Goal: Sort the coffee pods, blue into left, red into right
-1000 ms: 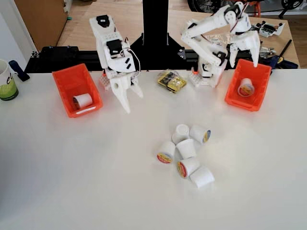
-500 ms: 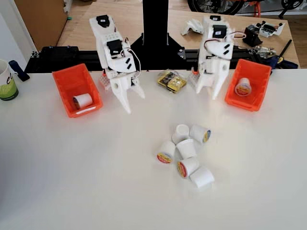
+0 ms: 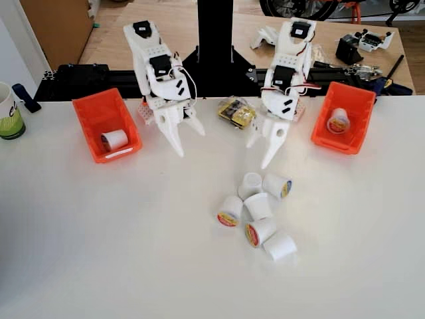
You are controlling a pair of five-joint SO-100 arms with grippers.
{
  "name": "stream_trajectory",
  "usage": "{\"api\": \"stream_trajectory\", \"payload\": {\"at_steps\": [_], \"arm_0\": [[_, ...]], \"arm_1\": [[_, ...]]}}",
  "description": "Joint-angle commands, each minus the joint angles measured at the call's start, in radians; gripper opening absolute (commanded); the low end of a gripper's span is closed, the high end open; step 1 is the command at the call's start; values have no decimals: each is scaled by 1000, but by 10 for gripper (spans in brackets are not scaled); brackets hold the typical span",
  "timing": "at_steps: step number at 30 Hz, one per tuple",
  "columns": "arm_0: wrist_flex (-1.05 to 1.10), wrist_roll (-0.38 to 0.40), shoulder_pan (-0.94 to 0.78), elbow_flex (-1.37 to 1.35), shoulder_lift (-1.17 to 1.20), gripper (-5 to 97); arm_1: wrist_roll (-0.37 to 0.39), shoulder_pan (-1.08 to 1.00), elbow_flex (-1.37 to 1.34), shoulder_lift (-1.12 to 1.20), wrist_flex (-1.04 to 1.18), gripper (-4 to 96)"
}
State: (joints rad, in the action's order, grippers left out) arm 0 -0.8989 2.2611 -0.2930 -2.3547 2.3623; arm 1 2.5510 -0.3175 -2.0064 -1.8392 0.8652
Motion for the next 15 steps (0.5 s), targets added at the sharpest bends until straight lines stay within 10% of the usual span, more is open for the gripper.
{"api": "stream_trajectory", "payload": {"at_steps": [1,15], "arm_0": [[12,-12,6,49,2,411],[5,-31,15,49,11,410]], "arm_1": [[-14,-9,54,75,-52,381],[-18,14,64,172,-183,381]]}}
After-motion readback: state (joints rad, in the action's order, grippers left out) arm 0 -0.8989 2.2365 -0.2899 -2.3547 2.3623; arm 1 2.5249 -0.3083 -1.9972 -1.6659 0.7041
